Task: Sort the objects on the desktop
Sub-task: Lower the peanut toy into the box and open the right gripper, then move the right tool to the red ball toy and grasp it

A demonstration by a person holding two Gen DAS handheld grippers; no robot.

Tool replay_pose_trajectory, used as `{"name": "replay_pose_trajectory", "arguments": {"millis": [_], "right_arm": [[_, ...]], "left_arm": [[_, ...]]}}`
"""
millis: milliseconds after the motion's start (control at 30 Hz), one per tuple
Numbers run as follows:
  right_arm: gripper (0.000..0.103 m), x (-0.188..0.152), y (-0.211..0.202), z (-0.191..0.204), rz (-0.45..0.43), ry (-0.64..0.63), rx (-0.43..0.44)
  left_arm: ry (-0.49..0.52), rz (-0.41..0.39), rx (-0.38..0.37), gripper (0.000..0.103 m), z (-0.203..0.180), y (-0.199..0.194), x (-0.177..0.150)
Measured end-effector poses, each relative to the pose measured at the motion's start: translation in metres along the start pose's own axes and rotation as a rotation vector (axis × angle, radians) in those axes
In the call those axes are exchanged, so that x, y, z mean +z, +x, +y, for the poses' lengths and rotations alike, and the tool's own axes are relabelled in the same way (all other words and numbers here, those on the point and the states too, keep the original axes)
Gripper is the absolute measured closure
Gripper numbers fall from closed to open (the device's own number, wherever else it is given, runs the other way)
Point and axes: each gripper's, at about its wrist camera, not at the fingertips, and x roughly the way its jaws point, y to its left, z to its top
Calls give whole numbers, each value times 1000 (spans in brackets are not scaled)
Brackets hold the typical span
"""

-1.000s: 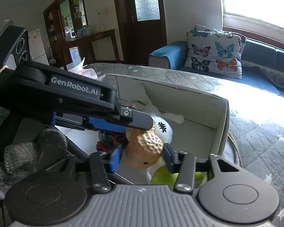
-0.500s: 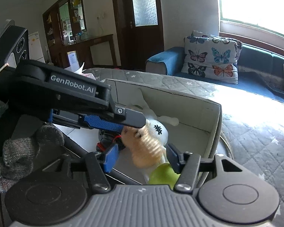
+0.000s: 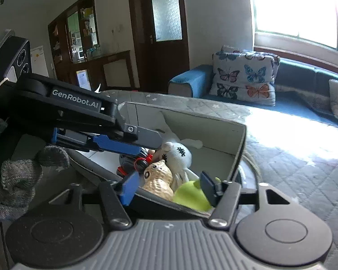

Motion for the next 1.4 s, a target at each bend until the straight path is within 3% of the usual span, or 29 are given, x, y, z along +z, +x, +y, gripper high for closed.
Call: {"name": "replay_pose_trajectory", "arguments": {"millis": [333,667,1000,1267,1400], "right_arm": [[32,-28,-58,-9,-59,13,-57],[26,-72,-88,-35,-23,42,-150],[25,-93,-77,-78,12,103,-221],[29,-101,-60,-99,43,152,-188],[37,-101,-55,-103,47,165,-168]], "left_arm": [[61,22,-52,60,-30,-16,-38],[116,118,-92,60,-62,7,-78],[121,182,-120,60,-86,45,-89],[130,214,-125,60,-100,76,-84],[124,226,-121,60,-100,85,-83]]}}
